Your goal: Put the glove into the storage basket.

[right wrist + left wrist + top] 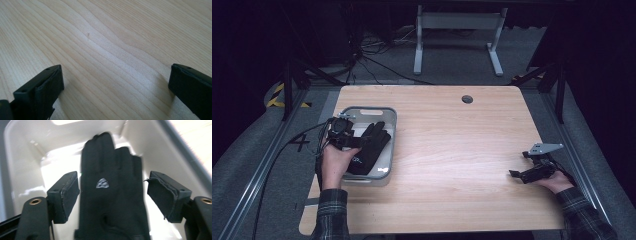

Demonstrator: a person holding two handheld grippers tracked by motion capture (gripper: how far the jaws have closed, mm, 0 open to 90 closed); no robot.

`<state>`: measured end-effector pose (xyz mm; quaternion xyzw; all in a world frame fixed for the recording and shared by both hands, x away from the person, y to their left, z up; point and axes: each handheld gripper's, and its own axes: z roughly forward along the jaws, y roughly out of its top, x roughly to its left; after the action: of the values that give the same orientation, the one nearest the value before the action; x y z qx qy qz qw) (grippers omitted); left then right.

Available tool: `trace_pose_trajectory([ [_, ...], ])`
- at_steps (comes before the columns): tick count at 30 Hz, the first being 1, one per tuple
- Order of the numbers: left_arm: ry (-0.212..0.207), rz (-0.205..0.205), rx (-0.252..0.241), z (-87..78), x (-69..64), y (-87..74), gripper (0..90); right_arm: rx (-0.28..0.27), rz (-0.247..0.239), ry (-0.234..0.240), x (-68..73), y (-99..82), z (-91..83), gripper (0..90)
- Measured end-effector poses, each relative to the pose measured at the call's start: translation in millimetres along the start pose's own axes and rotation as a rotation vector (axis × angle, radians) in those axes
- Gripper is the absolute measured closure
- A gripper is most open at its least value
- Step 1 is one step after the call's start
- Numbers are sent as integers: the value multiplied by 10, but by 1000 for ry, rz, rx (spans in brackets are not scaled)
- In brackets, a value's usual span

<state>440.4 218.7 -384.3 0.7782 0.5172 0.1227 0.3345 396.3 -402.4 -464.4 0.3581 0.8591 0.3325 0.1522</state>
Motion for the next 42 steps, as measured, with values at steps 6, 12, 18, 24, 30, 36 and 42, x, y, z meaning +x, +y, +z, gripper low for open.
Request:
trace_pose_trajectory([
  [6, -36, 40, -9, 9, -193, 67, 221, 0, 0, 0, 0, 0, 0, 4],
  [12, -85, 89, -41, 16, -474, 161, 202, 0, -1, 0, 0, 0, 0, 4],
  [18, -139, 132, -66, 53, -760, 232, 200, 0, -1, 0, 0, 0, 0, 4],
  [24, -197, 175, -89, 108, -1093, 287, 194, 0, 0, 0, 0, 0, 0, 4],
  [30, -253, 231, -87, 209, -1453, 249, 184, 0, 0, -1, 1, 0, 0, 4],
  [36, -287, 276, -66, 355, -1760, 166, 178, 0, 1, -2, 1, -1, 0, 4],
  [42, -319, 310, -56, 527, -2005, 75, 177, 0, 1, -3, 1, -1, 0, 4],
])
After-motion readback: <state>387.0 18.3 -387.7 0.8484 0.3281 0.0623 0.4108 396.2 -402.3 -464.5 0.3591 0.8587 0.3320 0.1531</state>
